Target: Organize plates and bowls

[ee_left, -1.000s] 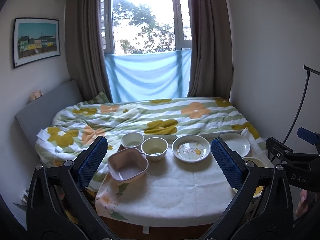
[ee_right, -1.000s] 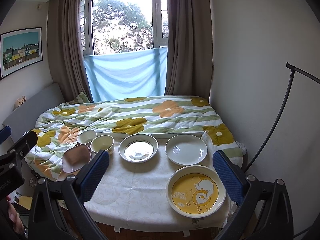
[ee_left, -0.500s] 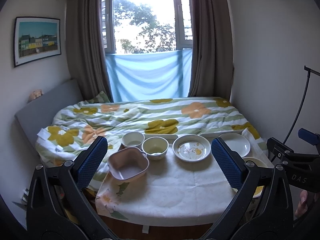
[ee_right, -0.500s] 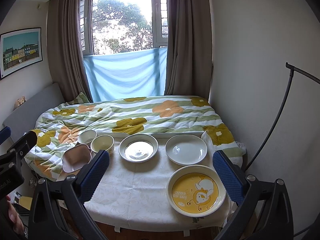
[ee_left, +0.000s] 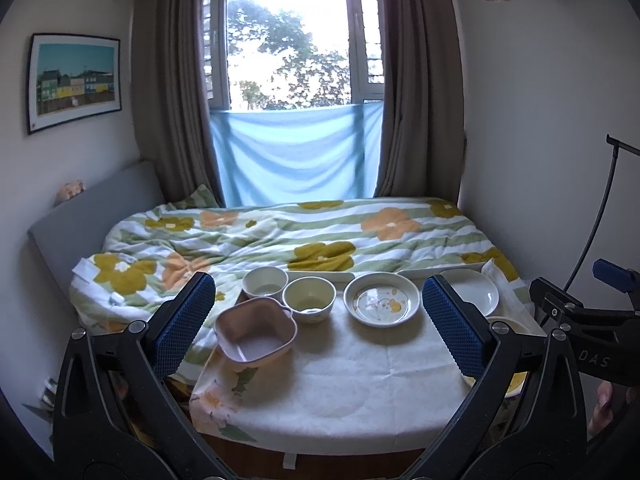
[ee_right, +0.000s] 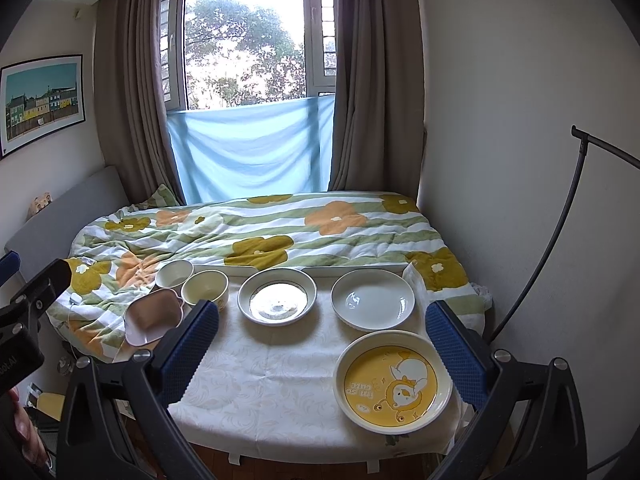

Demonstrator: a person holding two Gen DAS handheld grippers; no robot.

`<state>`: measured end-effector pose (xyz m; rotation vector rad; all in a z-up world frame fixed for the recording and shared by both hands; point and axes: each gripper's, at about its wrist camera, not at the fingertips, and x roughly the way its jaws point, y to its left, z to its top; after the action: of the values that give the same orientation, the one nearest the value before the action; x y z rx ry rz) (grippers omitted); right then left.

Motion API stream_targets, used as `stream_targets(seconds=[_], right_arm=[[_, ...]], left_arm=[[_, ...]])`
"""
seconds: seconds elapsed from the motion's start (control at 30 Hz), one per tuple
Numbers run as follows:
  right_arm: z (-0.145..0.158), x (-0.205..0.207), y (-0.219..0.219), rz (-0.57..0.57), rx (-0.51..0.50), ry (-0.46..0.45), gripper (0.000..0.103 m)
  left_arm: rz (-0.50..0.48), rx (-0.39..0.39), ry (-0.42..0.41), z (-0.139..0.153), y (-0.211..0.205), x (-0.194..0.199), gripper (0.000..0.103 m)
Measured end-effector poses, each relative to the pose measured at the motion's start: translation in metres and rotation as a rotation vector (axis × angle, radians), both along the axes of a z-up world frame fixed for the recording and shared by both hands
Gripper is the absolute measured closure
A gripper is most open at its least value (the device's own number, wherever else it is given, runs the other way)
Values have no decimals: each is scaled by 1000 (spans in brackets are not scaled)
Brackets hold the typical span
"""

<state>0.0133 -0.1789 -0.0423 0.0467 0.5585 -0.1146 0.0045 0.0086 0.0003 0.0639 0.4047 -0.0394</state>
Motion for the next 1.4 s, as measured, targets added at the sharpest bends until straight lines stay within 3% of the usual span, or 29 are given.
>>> stream_targets(seconds=[0.6, 0.8, 0.9, 1.13, 1.33, 1.4], right_arm=[[-2, 1, 0, -8, -1, 22, 0], [-30, 8, -16, -96, 41, 111, 0], [-51, 3, -35, -167, 49, 174, 0], [-110, -13, -99, -294, 133, 305, 0], [-166, -7, -154, -281, 247, 364, 1], [-183, -1, -167, -245, 313, 372, 8]], left_arm=[[-50, 2, 33, 1, 1, 12, 0], [-197, -1, 117, -8, -17, 50, 0], [-285, -16, 175, -28, -32, 70, 0], [-434, -18, 392, -104, -89, 123, 0], [-571, 6, 557, -172, -148, 159, 0], [-629, -1, 634, -199, -169, 170, 0]])
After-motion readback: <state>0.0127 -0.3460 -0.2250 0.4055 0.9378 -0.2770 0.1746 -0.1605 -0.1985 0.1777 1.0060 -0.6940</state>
